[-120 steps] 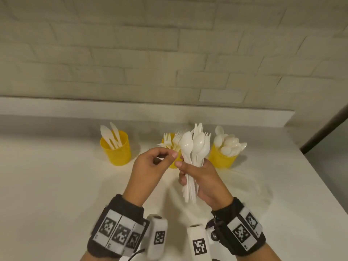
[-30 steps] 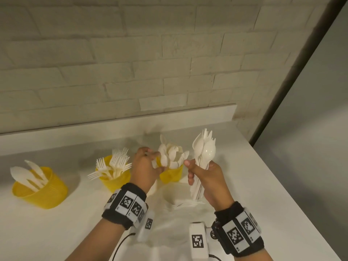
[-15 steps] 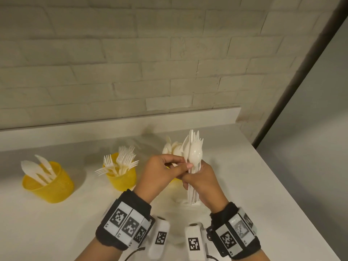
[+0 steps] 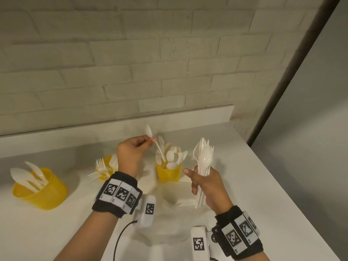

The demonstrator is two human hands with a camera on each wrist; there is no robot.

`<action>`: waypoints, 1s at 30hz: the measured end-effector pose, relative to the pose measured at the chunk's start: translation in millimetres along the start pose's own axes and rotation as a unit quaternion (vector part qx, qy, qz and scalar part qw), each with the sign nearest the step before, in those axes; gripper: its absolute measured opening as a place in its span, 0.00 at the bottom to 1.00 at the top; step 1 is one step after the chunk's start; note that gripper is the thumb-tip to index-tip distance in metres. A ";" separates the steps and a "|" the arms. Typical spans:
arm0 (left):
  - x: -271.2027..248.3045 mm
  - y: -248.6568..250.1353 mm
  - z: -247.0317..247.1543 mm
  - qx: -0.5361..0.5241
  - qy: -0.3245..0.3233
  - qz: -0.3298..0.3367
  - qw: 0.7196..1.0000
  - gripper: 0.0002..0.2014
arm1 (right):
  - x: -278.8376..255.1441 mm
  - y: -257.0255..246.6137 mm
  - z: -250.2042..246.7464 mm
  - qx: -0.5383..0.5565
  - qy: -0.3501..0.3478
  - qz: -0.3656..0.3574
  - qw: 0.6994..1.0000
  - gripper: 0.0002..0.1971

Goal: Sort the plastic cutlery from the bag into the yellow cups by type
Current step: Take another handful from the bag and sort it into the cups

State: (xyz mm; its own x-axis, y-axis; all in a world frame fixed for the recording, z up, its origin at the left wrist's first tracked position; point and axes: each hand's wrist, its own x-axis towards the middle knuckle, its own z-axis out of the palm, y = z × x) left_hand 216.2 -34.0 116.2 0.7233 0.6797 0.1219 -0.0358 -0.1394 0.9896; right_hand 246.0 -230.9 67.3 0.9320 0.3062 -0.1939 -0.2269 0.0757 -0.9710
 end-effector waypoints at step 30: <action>-44.9 26.2 -3.0 0.013 -0.139 -0.029 0.990 0.04 | -18.1 -24.1 31.7 -0.038 -0.143 -0.018 0.989 0.17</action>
State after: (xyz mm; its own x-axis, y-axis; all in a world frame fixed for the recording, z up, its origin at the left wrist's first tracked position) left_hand 180.8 -66.0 136.9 0.8858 0.4628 0.0350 0.0268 -0.1263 0.9916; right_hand 225.6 -208.2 98.6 0.8182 0.5620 -0.1213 -0.1623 0.0232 -0.9865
